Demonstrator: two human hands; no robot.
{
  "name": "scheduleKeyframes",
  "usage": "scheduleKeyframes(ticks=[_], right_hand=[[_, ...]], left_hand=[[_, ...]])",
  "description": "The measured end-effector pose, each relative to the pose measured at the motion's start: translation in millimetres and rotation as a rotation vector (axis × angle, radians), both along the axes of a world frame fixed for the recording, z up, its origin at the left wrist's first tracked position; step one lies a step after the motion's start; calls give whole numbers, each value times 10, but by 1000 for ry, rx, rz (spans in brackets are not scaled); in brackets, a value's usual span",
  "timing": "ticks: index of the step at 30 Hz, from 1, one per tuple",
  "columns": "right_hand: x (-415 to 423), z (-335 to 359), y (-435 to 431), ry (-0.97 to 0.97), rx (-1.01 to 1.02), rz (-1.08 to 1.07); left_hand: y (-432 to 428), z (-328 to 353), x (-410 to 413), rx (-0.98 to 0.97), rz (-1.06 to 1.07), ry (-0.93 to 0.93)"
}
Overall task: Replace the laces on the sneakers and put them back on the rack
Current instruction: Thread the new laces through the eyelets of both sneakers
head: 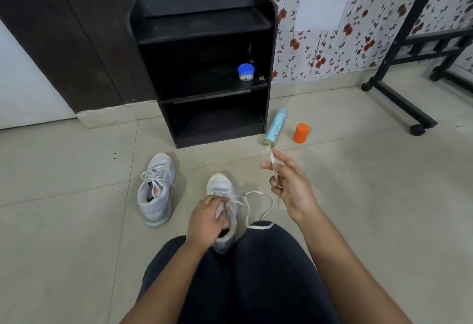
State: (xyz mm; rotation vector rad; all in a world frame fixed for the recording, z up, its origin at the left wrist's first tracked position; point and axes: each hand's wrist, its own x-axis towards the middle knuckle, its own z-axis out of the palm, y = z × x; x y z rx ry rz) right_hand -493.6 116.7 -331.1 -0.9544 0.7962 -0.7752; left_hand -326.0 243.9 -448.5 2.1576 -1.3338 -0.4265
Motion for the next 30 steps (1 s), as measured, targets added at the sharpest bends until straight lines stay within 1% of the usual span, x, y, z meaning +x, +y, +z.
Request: scheduleKeyframes(ticks=[3, 6, 10, 15, 18, 20, 22, 24, 26, 30], right_hand=[[86, -344, 123, 194, 7, 5], [178, -652, 237, 287, 4, -3], [345, -1010, 303, 376, -31, -34], [628, -1450, 243, 534, -120, 8], [796, -1603, 215, 626, -173, 48], [911, -1692, 189, 705, -278, 62], [997, -1746, 185, 837, -453, 79], [1121, -1770, 196, 962, -521, 101], [1236, -1782, 238, 1007, -529, 108], [1342, -1876, 271, 1025, -503, 95]], left_hand=[[111, -139, 63, -12, 239, 173], [161, -262, 113, 20, 353, 300], [92, -386, 167, 38, 419, 430], [-104, -580, 315, 33, 491, 521], [-166, -672, 363, 38, 526, 536], [-198, -769, 416, 33, 559, 588], [-198, -831, 449, 13, 602, 714], [-212, -831, 467, -19, 625, 823], [-220, -777, 462, -65, 642, 878], [-233, -746, 457, -96, 657, 940]])
